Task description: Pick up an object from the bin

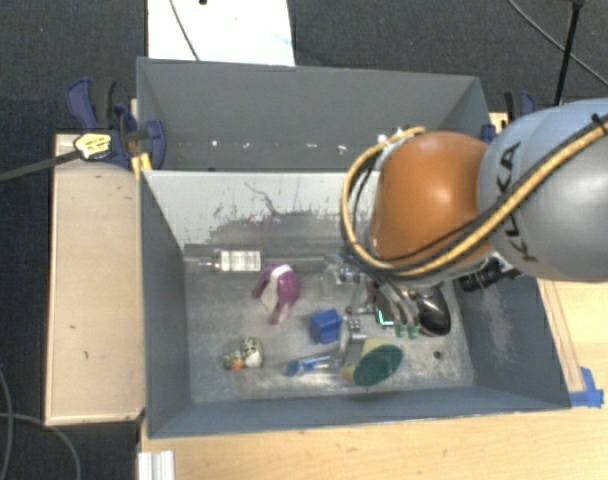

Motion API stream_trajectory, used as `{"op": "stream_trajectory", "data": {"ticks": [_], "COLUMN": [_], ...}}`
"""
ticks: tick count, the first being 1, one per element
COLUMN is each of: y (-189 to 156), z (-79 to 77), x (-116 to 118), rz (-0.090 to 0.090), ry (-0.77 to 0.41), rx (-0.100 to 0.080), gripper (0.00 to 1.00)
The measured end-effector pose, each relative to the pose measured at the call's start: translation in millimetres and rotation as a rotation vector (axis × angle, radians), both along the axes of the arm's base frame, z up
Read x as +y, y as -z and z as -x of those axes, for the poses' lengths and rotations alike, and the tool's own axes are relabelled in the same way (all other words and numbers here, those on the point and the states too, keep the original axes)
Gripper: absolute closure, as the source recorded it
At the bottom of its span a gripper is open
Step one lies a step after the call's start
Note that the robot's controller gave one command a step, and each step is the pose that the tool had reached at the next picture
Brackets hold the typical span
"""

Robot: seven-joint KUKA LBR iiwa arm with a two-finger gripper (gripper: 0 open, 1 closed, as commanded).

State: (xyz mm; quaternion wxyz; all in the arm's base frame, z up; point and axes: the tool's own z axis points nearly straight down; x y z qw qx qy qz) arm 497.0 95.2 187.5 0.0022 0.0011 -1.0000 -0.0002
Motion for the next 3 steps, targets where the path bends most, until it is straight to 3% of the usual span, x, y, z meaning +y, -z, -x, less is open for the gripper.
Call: {"op": "stream_trajectory", "data": {"ticks": [1,2,3], "y": [107.9,103.6,-70.2], "z": [0.9,-1.4,-15.5], "x": [-35.7,-34.2,-16.0], "rz": [0.002,-0.001,-0.002], "ry": [0.172,0.174,0.172], "rx": [-0.002,-0.01,-0.016], "gripper": [0.0,1.0,1.0]}}
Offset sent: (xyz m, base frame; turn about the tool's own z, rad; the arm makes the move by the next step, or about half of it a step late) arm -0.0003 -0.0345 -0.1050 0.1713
